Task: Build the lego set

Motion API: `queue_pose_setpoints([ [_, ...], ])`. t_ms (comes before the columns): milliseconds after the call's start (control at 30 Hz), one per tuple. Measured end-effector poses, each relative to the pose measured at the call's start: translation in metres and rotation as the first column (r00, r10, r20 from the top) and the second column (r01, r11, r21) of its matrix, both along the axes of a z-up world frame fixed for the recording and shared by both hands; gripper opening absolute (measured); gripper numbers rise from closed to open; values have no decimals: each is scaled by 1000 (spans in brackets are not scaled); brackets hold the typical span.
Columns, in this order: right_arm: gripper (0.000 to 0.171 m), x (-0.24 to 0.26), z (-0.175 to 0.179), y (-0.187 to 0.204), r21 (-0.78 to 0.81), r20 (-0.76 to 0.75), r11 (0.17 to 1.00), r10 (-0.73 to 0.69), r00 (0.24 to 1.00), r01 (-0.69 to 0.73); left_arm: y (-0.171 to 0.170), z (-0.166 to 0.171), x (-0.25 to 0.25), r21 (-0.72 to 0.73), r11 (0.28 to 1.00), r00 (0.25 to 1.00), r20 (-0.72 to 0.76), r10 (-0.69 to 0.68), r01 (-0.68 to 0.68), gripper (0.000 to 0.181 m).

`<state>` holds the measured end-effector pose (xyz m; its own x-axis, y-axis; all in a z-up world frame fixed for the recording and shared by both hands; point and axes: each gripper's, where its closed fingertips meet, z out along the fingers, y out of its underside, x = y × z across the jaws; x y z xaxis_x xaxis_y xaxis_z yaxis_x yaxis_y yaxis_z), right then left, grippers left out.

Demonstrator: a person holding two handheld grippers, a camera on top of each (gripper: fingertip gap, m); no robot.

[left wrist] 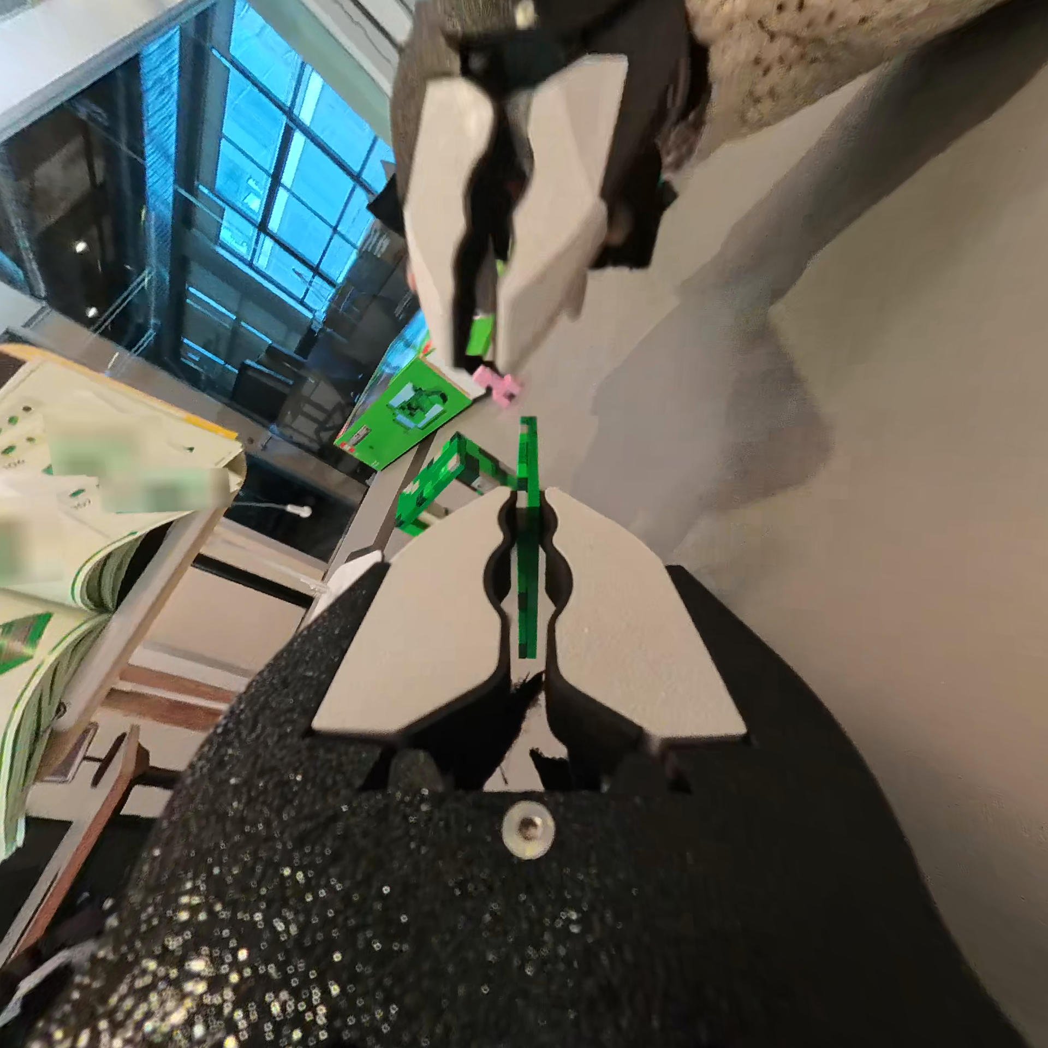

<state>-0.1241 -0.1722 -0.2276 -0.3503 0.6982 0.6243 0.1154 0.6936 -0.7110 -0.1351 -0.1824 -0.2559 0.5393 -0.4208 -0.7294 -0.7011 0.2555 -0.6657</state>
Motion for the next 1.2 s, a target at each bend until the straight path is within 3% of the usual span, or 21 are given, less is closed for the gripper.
queue_pose_setpoints([
  [200, 12, -19, 46, 28, -106, -29, 992, -71, 997, 68, 4, 7, -12, 68, 997, 999, 7, 47, -48, 6],
  [367, 12, -93, 47, 48, -92, 232, 992, -65, 971, 88, 5, 9, -17, 53, 997, 996, 70, 50, -53, 6],
  [533, 15, -178, 7, 62, 11, 512, 1000, -30, 859, 28, 5, 10, -23, -5, 999, 985, 168, 42, -42, 6],
  [667, 17, -220, -27, 73, 50, 628, 998, -10, 778, -27, 6, 10, -29, -35, 998, 976, 210, 54, -48, 6],
  [867, 19, -258, -52, 78, -35, 673, 999, 38, 739, -20, 7, 9, -34, -47, 997, 972, 226, 68, -59, 6],
  [1000, 20, -273, -63, 78, 52, 656, 987, 80, 750, -150, 7, 9, -34, -60, 997, 967, 247, 65, -51, 6],
  [1200, 29, -285, -82, 65, 72, 711, 941, 184, 679, -330, 8, 9, -39, -70, 996, 962, 264, 71, -55, 6],
])
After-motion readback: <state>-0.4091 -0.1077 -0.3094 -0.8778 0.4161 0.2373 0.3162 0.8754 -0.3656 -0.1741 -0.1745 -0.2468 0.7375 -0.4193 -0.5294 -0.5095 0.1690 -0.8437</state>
